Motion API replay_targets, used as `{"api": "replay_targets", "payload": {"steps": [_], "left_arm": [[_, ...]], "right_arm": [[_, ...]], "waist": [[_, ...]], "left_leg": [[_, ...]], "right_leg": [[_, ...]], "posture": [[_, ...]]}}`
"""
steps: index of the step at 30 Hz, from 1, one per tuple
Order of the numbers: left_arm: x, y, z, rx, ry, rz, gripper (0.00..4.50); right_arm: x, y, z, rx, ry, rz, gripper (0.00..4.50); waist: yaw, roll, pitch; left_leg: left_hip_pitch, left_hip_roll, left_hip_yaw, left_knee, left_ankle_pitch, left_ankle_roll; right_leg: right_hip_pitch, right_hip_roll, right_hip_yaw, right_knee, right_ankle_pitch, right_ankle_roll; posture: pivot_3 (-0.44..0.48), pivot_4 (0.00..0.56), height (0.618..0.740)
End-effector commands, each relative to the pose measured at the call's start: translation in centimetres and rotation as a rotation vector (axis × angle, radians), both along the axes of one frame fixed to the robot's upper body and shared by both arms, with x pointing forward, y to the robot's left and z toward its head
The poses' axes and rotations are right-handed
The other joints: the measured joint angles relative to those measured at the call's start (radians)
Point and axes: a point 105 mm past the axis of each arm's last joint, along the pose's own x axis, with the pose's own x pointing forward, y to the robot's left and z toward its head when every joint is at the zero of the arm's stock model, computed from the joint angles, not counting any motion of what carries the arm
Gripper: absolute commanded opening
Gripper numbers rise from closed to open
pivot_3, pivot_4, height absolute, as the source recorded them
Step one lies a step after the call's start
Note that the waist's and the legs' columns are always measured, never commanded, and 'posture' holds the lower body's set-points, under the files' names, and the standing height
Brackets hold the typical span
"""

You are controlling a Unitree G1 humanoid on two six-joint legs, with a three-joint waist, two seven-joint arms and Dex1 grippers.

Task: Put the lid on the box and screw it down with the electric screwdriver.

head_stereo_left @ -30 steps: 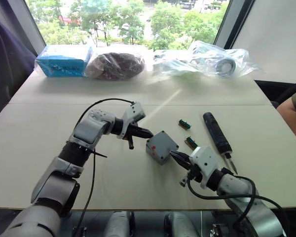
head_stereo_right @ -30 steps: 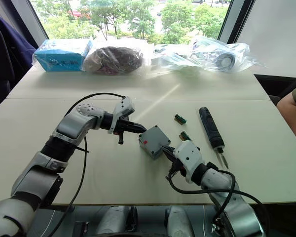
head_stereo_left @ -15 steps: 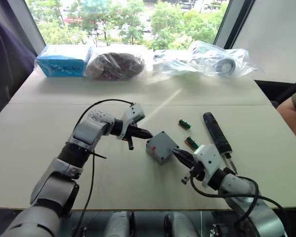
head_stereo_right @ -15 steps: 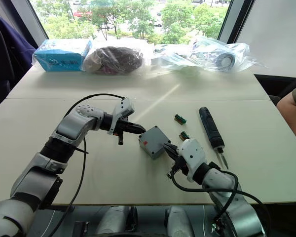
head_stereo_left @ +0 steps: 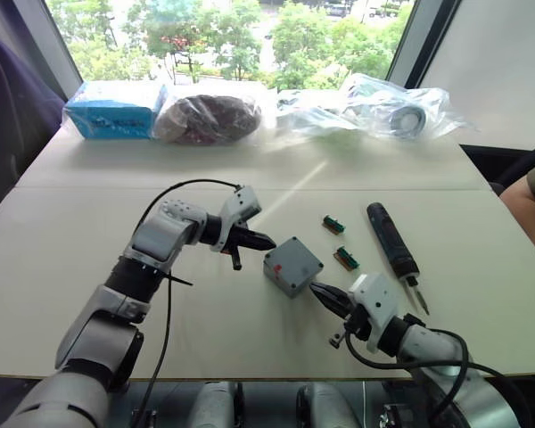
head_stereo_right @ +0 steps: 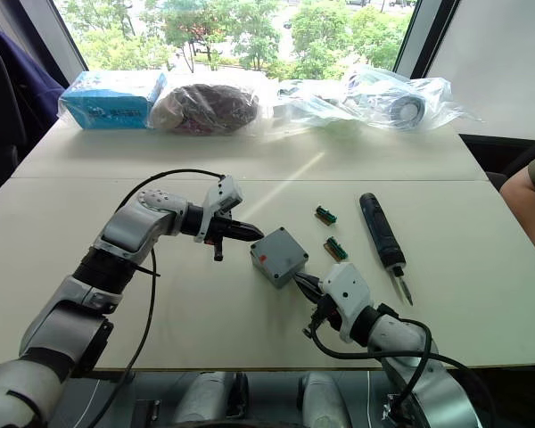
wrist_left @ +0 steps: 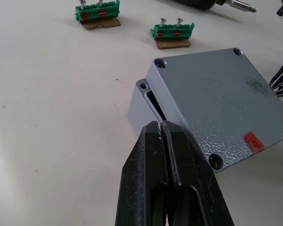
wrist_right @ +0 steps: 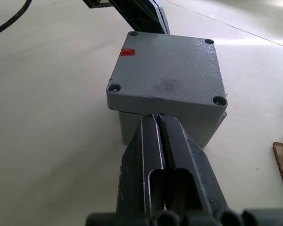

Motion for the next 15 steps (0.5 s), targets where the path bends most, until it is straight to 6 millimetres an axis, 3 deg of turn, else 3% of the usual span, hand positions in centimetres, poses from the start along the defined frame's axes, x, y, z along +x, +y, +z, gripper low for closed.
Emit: {"api": "replay_targets", "payload": {"steps": [1,15], "left_arm": [[-0.24,-0.33,1.91,-0.043,-0.042,-0.03,0.0],[-0.33,-0.18,1.85,-0.044,-0.035,-0.022,0.0]], "right_arm": [[0.4,0.38,1.08,0.005,-0.058,0.016,0.03],[1.35,0.56,1.27,-0.001,-0.089,0.003,0.03]], "waist": [[0.0,0.0,0.0],[0.0,0.0,0.0]], "left_leg": [[0.0,0.0,0.0,0.0,0.0,0.0],[0.0,0.0,0.0,0.0,0.0,0.0]], "right_leg": [[0.0,0.0,0.0,0.0,0.0,0.0],[0.0,0.0,0.0,0.0,0.0,0.0]], "posture": [[0.0,0.15,0.74],[0.0,0.15,0.74]]}}
